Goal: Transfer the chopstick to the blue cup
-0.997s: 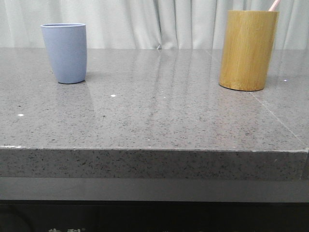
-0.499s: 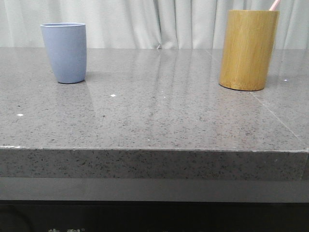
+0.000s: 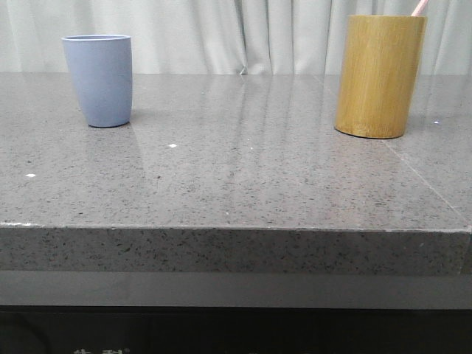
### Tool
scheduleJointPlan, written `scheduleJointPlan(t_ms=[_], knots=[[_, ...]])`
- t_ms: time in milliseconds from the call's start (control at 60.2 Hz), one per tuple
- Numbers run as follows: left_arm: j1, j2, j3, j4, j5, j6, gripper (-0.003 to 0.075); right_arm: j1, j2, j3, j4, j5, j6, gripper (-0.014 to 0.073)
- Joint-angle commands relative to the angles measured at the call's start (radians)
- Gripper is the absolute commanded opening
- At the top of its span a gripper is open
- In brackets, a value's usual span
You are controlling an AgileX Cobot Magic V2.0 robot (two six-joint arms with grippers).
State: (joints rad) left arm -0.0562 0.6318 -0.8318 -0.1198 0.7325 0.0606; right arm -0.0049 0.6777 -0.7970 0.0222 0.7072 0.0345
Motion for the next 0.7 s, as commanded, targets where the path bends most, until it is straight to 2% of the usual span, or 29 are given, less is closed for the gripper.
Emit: scheduleJointPlan(t_ms=[0, 66, 133, 382, 515, 681], knots=[[0.003, 0.006, -0.035, -0.009, -0.074, 0.0, 0.0363, 0.001, 0.008, -0.036, -0.014, -0.062, -0.011, 0.0498], [0.003, 0.006, -0.035, -0.009, -0.074, 0.0, 0.0476, 0.001, 0.008, -0.036, -0.014, -0.062, -0.011, 0.0531], [0.003, 0.006, -0.035, -0.009, -0.074, 0.0, 0.0524, 0.001, 0.008, -0.036, -0.014, -0.062, -0.011, 0.0528], [0.003, 0.067, -0.082, -0.039, -0.091, 0.002, 0.047, 0.001, 0.008, -0.036, -0.013, -0.062, -0.011, 0.0528], [0.003, 0.149, -0.143, -0.102, -0.083, 0.066, 0.0439, 0.001, 0.008, -0.036, -0.013, -0.061, -0.011, 0.0528], [-0.007, 0.286, -0.249, -0.146, -0.048, 0.133, 0.0438, 0.001, 0.008, -0.036, -0.013, -0.061, -0.011, 0.0528]])
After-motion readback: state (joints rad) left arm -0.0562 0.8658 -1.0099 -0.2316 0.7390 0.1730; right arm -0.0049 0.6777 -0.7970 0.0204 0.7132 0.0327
